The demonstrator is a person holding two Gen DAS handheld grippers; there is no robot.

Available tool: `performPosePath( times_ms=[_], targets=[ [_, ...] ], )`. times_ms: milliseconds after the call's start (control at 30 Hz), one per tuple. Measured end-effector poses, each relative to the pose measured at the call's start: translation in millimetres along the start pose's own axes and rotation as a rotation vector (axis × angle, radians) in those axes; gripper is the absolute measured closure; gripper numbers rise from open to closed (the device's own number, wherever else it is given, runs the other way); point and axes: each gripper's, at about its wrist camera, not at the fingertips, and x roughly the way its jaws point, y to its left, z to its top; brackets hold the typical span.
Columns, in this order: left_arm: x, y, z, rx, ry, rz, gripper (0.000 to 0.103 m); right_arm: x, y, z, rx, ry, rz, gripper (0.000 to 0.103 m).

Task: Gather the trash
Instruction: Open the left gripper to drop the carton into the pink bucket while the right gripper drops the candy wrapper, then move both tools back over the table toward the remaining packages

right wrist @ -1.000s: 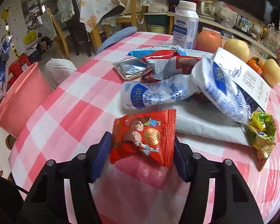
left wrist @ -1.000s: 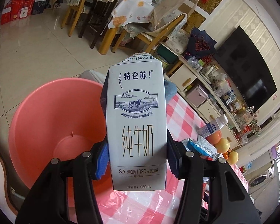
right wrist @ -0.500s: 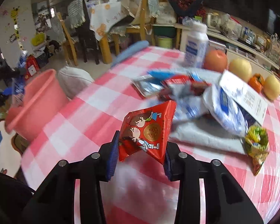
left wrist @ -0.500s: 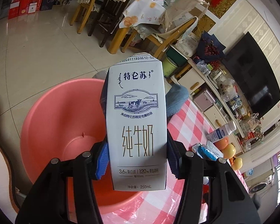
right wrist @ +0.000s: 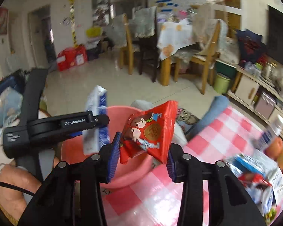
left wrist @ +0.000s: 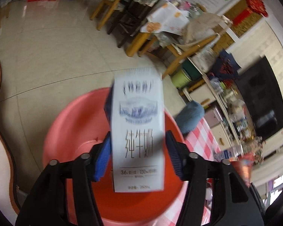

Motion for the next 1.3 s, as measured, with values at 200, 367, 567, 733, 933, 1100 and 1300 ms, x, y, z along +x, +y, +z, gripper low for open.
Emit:
performPosePath(
  times_ms=[200, 367, 567, 733, 933, 1100, 1300],
  targets=[
    [-9.6, 5.9, 5.0, 0.015, -0.084, 0.046, 0.02, 5.5, -1.4, -7.0, 0.061, -0.029, -0.003, 0.022],
    [-24.4, -9.1, 2.9, 0.096, -0.207, 0.04, 0.011, -15.9, -17.0, -22.0, 0.112, -0.057, -0.065, 0.017],
    [-36.5, -45.1, -6.8, 0.254, -0.307, -0.01, 0.01, -43.6, -36.3, -53.0, 0.135, -0.096, -0.187, 0.014],
    [-46.1, -67.8, -18.4, 0.332, -0.297, -0.074, 0.01, -72.1, -52.2, -84.9, 0.146, -0.113, -0.292, 0.007],
    [-68.0, -101.1, -28.6, 0.369, -0.261, -0.128, 0.01, -91.5, -78.4, -115.7, 0.201, -0.106, -0.299, 0.005],
    [-101.5, -136.8, -39.8, 0.456, -0.268, -0.11, 0.01, -103.7, -95.4, -141.5, 0.251, -0.129, -0.283, 0.005],
    [-135.1, -168.6, -57.4, 0.574, -0.328, -0.106, 0.01, -117.4, -137.2, -161.5, 0.331, -0.111, -0.285, 0.005]
  ],
)
